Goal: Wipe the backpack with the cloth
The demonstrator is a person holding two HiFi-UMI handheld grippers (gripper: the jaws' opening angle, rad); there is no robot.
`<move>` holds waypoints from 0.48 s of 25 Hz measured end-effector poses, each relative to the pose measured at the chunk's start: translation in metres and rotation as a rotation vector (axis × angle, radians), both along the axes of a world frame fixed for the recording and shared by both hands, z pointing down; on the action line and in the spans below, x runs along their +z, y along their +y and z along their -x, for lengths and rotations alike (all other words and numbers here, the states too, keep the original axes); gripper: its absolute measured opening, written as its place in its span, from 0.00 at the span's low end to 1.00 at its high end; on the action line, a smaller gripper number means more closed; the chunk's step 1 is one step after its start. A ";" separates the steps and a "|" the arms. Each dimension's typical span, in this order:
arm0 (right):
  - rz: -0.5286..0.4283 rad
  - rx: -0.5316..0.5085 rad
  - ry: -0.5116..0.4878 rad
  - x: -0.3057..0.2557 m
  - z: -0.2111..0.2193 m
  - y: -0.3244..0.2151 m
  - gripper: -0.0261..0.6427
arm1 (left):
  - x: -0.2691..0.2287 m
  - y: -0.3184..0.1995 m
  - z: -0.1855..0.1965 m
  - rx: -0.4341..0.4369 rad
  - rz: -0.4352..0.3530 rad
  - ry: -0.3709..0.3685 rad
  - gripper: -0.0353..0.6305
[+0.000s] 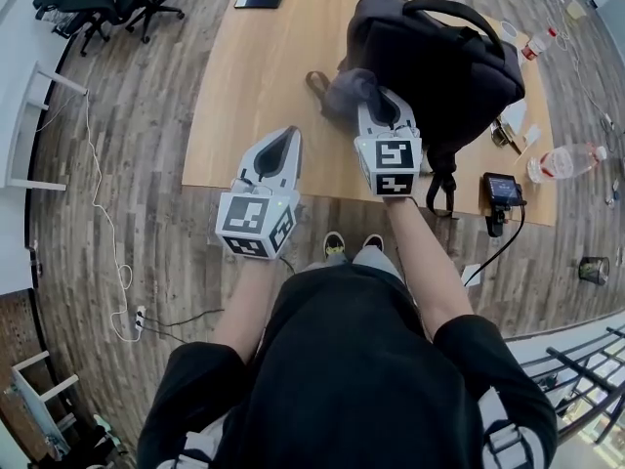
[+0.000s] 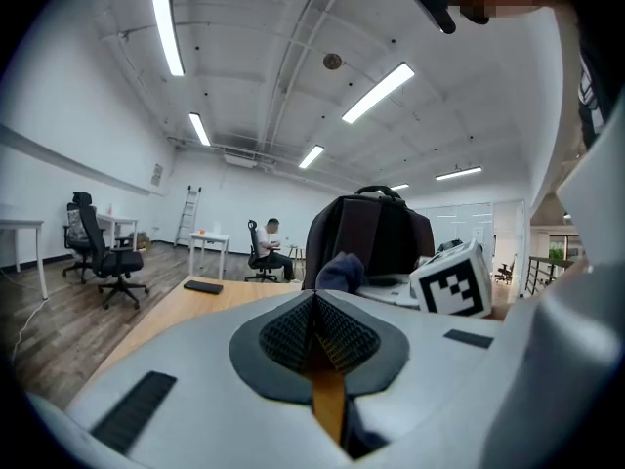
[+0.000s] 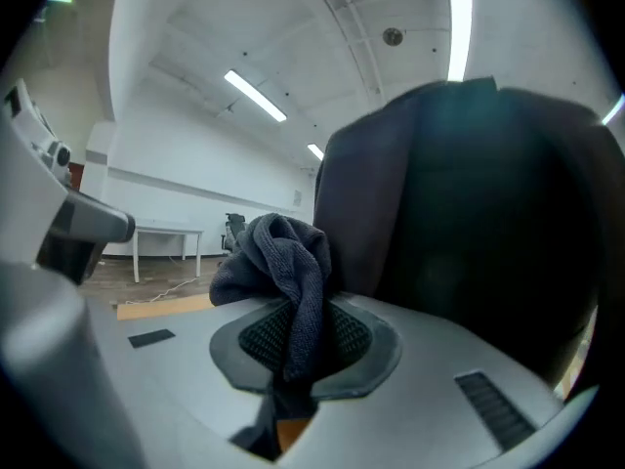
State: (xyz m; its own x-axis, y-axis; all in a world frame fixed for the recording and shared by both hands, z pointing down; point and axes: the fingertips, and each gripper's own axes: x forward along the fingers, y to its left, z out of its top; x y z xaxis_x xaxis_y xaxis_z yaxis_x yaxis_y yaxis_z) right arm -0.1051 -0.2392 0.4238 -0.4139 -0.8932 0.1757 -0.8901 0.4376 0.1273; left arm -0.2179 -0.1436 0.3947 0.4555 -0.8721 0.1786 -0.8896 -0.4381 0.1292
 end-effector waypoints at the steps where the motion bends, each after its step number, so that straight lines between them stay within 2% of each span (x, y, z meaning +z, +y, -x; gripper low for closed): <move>1: 0.048 0.003 0.003 0.018 0.002 -0.001 0.11 | -0.001 0.001 0.002 -0.004 0.001 -0.002 0.08; 4: 0.219 0.024 0.011 0.084 0.004 -0.002 0.11 | -0.002 0.002 0.009 -0.017 0.004 -0.010 0.08; 8: 0.285 0.002 0.121 0.133 0.015 -0.001 0.11 | -0.001 0.003 0.014 -0.027 0.010 -0.004 0.08; 10: 0.377 -0.012 0.173 0.166 0.017 0.003 0.11 | 0.000 0.002 0.010 -0.004 0.015 0.005 0.08; 12: 0.468 0.022 0.194 0.199 0.007 0.009 0.11 | -0.002 -0.001 0.000 0.046 0.016 -0.007 0.08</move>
